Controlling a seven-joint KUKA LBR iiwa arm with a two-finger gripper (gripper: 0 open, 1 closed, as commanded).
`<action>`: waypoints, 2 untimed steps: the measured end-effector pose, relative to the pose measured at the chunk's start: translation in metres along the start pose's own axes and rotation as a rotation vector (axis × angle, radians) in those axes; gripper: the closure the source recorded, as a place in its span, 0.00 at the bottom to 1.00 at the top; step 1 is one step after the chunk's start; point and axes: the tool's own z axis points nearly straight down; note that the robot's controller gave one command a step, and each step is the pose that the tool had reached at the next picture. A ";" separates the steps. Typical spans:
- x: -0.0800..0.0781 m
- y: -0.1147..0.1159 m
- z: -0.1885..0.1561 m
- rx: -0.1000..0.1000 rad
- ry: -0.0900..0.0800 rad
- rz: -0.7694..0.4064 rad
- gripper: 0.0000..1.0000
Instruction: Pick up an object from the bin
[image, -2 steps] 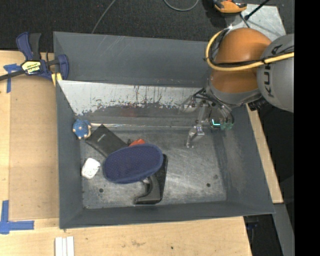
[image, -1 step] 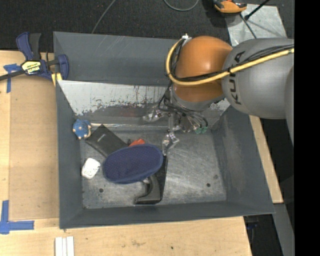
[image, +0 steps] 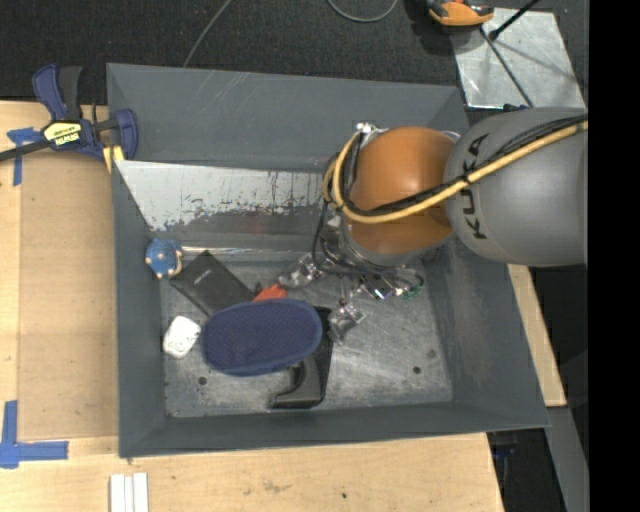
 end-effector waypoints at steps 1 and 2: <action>-0.003 -0.001 -0.003 0.006 -0.016 0.000 1.00; -0.002 -0.002 -0.003 0.007 -0.011 0.033 1.00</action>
Offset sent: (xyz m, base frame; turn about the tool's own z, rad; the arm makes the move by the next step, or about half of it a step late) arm 0.0000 0.0000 0.0000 0.0000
